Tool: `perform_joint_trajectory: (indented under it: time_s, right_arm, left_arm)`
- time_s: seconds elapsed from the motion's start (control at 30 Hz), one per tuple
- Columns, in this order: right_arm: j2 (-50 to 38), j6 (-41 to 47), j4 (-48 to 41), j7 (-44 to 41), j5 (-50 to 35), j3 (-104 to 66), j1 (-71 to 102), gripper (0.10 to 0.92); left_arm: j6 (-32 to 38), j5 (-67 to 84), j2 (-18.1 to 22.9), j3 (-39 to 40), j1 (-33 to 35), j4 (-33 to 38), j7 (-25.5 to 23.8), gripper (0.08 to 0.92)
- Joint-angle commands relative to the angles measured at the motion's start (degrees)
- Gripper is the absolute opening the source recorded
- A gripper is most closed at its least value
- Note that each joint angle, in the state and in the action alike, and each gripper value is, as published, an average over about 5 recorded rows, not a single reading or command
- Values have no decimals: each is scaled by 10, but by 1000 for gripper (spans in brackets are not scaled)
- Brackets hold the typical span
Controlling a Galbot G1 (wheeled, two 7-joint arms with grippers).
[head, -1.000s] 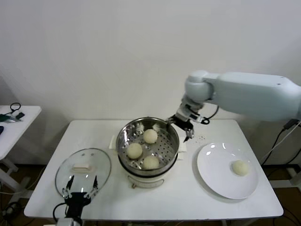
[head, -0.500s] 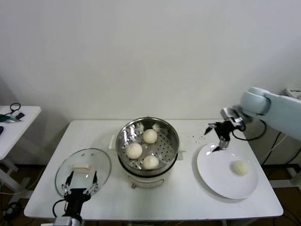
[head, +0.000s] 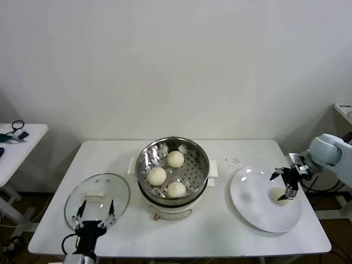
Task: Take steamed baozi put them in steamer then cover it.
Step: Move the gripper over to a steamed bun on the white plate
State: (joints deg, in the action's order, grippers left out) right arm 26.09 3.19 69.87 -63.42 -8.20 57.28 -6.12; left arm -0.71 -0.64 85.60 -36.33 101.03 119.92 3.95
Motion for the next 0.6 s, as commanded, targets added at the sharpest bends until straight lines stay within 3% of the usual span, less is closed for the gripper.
perform_joint_trajectory:
  time_s: [0.03, 0.6]
  right_arm:
    - [4, -15, -60, -1, 82, -79, 90, 823]
    - [71, -21, -100, 7, 109, -70, 84, 823]
  left_arm:
    - [3, -1, 2, 0, 1, -6, 1, 823]
    - [3, -5, 4, 4, -2, -16, 1, 823]
